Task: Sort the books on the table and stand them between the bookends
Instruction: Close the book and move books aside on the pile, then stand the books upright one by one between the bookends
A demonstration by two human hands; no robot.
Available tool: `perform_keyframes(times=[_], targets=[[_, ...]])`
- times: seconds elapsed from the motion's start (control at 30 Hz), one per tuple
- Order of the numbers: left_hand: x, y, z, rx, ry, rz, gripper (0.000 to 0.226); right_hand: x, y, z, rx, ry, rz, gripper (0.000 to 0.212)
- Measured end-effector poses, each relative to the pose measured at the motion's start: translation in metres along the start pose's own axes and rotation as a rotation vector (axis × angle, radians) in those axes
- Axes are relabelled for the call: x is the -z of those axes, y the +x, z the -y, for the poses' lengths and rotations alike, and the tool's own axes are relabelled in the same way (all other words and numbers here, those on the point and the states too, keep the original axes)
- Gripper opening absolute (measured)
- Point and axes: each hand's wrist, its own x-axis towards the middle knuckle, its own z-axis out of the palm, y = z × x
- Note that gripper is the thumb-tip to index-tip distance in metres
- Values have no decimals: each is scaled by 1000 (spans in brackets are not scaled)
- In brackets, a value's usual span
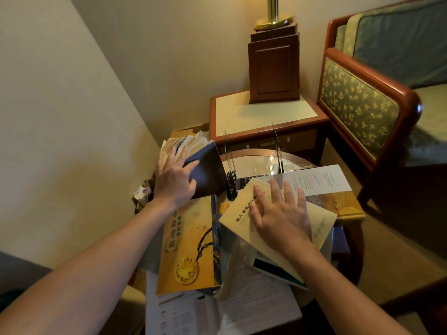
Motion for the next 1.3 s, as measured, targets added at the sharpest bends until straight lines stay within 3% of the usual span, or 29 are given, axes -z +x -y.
perform_keyframes(times=[0.33,0.53,0.63,0.8,1.0,1.17,1.3], targets=[[1,-14,-2,-74,-57,-65,46,-1,1,0,1,-14,5,68],[6,-51,-29,-85,-213,-128,43,4,1,1,1,-26,59,92],[1,-87,-57,-52,-290,-24,47,6,0,3,-9,-38,88,100],[-18,-128,-76,146,-389,214,65,15,0,8,-64,-38,114,103],[-30,-140,-83,158,-484,208,81,26,4,23,-128,-99,122,107],[-28,-137,-84,162,-525,262,79,31,8,26,-163,20,87,105],[-27,-138,-79,183,-674,232,74,39,11,23,-136,179,69,89]])
